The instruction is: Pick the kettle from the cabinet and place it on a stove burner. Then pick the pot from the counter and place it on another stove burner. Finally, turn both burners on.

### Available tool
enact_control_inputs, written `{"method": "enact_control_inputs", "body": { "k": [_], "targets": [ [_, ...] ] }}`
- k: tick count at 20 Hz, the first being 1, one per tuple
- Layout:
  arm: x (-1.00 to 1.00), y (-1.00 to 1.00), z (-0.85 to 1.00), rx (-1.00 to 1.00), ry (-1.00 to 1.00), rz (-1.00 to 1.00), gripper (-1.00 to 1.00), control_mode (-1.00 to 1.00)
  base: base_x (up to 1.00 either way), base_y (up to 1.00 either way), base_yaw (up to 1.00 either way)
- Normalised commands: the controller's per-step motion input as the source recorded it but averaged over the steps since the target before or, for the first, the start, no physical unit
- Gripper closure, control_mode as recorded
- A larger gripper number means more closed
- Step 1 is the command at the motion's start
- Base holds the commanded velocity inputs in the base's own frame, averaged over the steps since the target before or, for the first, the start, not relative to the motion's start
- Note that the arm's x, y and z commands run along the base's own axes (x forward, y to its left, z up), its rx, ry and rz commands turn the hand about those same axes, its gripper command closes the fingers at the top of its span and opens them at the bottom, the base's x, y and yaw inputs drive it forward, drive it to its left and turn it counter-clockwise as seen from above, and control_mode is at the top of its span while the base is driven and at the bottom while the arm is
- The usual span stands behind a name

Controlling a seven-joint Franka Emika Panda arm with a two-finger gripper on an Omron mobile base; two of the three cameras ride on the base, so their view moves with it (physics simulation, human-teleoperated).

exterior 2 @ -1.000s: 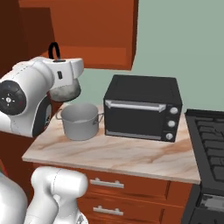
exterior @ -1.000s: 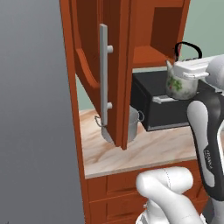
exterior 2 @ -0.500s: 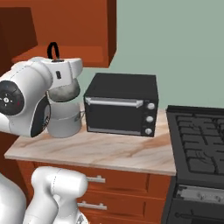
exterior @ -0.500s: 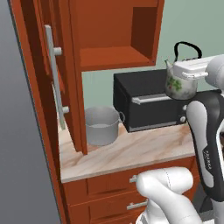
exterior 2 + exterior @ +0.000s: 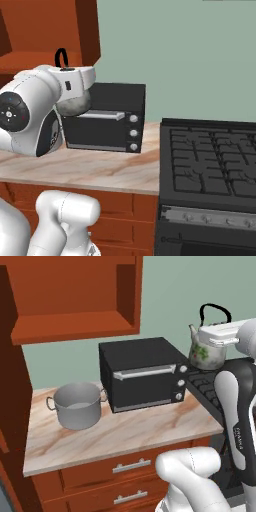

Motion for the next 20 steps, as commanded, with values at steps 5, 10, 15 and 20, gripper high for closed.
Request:
{"method": "enact_control_inputs", "body": {
  "k": [5,10,15,20],
  "targets": [
    [0.00,0.00,0.00,0.00,0.00,0.00,1.00,1.00,-0.03,-0.64,-0.02],
    [0.00,0.00,0.00,0.00,0.00,0.00,1.00,1.00,-0.04,-0.61,0.00],
    [0.00,0.00,0.00,0.00,0.00,0.00,1.00,1.00,-0.25,-0.49,0.00],
    [0.00,0.00,0.00,0.00,0.00,0.00,1.00,1.00,-0.18,-0.51,0.00]
  ]
}}
